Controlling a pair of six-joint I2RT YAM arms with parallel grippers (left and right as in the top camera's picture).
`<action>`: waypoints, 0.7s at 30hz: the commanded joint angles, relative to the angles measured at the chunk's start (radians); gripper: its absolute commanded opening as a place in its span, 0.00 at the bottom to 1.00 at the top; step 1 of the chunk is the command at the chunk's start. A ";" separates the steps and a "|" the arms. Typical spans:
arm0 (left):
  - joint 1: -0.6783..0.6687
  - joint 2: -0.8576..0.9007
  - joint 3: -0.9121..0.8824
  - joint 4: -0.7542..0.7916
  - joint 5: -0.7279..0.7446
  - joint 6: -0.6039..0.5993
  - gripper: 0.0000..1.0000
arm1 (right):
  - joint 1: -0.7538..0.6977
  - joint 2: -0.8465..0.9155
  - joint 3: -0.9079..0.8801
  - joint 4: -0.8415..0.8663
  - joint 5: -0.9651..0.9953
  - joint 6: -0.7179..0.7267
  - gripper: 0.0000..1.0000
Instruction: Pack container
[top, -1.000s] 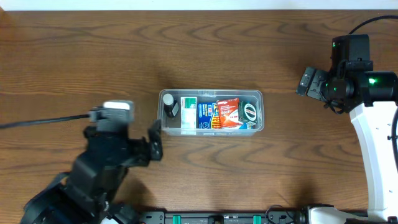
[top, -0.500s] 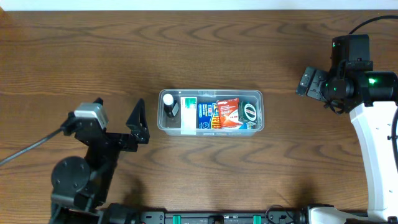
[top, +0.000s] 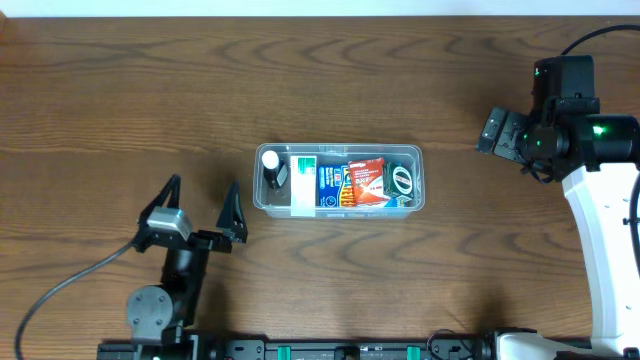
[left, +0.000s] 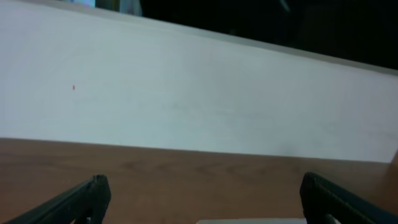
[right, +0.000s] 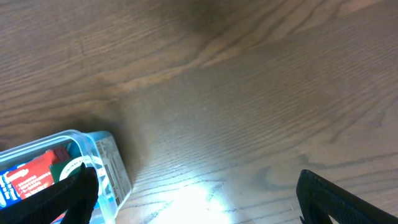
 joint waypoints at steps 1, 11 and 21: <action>0.018 -0.055 -0.059 0.017 0.013 0.017 0.98 | -0.004 0.005 0.001 -0.001 0.004 0.003 0.99; 0.053 -0.141 -0.118 -0.125 0.013 0.056 0.98 | -0.004 0.005 0.001 -0.001 0.004 0.002 0.99; 0.054 -0.167 -0.118 -0.346 -0.010 0.163 0.98 | -0.004 0.005 0.001 -0.001 0.004 0.003 0.99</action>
